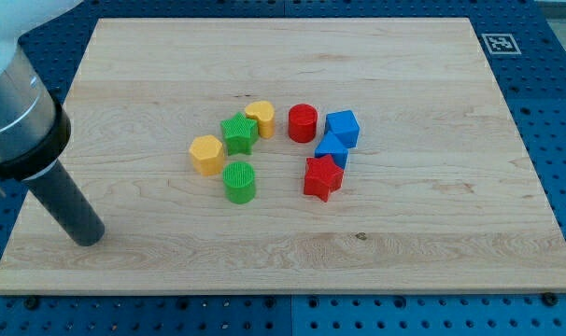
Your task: Keep arm on left side of green circle
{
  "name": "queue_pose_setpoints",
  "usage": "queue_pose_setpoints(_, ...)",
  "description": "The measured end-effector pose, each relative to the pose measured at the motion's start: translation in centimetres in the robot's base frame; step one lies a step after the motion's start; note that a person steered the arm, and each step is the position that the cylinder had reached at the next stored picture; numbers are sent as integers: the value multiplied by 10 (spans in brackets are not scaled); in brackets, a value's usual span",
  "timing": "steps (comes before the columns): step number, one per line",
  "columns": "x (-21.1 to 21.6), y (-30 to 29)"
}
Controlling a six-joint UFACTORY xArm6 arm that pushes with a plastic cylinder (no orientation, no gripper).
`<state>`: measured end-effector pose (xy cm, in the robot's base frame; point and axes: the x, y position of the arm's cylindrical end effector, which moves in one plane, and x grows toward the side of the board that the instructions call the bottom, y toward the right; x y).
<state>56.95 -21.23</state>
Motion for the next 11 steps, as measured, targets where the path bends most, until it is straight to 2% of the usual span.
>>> queue_pose_setpoints(1,0,4)
queue_pose_setpoints(3,-7,79)
queue_pose_setpoints(4,-17,96)
queue_pose_setpoints(7,-30,96)
queue_pose_setpoints(9,-58,96)
queue_pose_setpoints(11,-53,113)
